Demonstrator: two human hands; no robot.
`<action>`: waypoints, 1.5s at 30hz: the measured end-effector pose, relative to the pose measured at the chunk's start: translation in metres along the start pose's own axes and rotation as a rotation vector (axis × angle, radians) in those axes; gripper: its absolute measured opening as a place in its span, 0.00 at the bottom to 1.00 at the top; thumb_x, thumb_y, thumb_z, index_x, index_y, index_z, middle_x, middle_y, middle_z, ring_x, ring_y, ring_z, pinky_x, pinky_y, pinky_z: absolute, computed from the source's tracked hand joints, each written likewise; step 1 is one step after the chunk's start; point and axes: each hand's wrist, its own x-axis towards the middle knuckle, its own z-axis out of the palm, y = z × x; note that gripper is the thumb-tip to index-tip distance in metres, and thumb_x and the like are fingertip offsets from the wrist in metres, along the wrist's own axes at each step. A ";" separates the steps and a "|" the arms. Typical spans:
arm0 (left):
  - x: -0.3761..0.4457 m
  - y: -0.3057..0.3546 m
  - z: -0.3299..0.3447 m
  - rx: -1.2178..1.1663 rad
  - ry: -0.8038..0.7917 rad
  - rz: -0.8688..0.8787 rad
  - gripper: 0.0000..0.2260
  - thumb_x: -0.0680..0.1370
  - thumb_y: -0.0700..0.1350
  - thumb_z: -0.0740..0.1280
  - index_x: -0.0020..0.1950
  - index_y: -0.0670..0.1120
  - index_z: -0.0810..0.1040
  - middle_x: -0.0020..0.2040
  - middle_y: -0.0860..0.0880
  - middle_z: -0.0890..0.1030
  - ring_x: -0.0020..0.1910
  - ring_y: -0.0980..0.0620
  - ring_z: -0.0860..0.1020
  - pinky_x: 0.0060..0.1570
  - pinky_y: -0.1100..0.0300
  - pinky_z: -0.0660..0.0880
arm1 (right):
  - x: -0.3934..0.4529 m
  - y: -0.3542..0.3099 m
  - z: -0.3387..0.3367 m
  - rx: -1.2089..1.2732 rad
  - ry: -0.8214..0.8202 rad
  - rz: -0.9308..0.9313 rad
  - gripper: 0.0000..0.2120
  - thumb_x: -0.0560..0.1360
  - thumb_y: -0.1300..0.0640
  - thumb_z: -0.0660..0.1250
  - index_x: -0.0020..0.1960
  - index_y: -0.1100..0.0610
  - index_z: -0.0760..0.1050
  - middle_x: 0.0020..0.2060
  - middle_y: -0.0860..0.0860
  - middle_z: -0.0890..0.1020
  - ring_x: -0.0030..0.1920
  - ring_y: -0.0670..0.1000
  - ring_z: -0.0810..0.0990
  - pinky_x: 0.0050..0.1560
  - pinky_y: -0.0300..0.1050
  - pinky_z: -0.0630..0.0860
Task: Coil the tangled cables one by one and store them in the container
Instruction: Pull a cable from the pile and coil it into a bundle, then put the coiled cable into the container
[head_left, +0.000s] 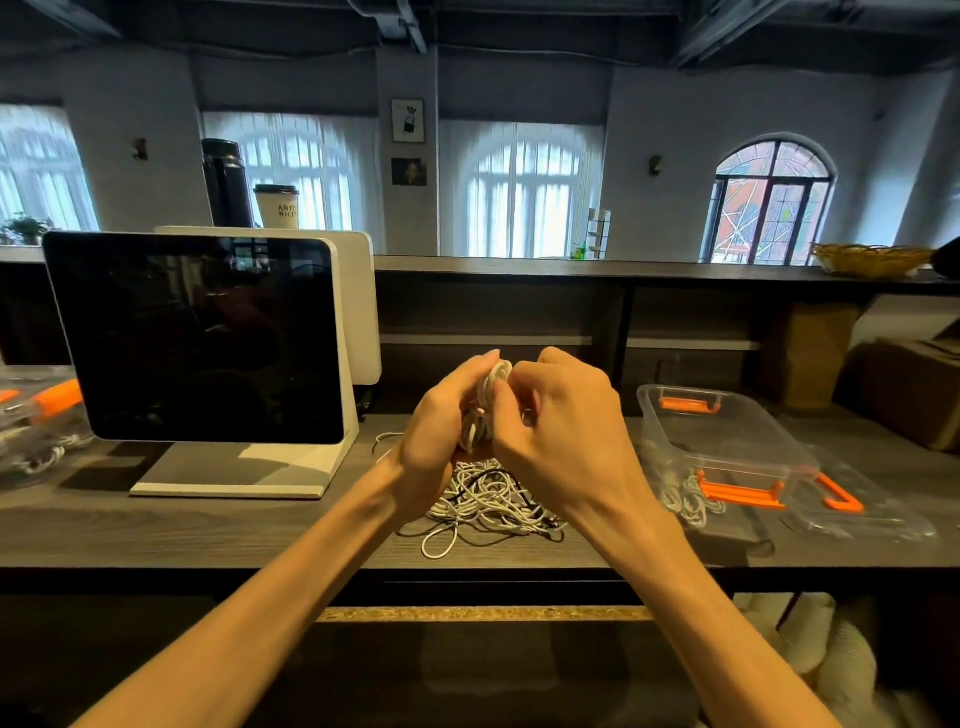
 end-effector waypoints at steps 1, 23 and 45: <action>0.001 0.000 0.000 0.009 0.000 0.009 0.16 0.83 0.55 0.58 0.47 0.48 0.80 0.34 0.54 0.82 0.34 0.59 0.81 0.30 0.66 0.75 | 0.000 0.002 0.001 -0.030 -0.018 -0.016 0.12 0.82 0.51 0.65 0.40 0.50 0.75 0.37 0.47 0.74 0.36 0.47 0.74 0.36 0.42 0.73; 0.037 -0.010 0.014 -0.274 -0.285 -0.100 0.37 0.80 0.68 0.54 0.67 0.36 0.76 0.53 0.37 0.77 0.42 0.48 0.75 0.43 0.57 0.70 | 0.007 0.076 -0.017 0.624 -0.067 0.242 0.21 0.71 0.37 0.73 0.62 0.43 0.80 0.58 0.47 0.80 0.58 0.43 0.81 0.61 0.46 0.81; 0.191 -0.083 0.115 0.270 -0.328 -0.073 0.08 0.82 0.45 0.66 0.60 0.48 0.80 0.57 0.45 0.81 0.47 0.53 0.84 0.38 0.65 0.77 | 0.086 0.322 -0.040 -0.207 -0.320 0.849 0.14 0.76 0.51 0.75 0.57 0.57 0.79 0.46 0.55 0.84 0.42 0.51 0.86 0.43 0.49 0.86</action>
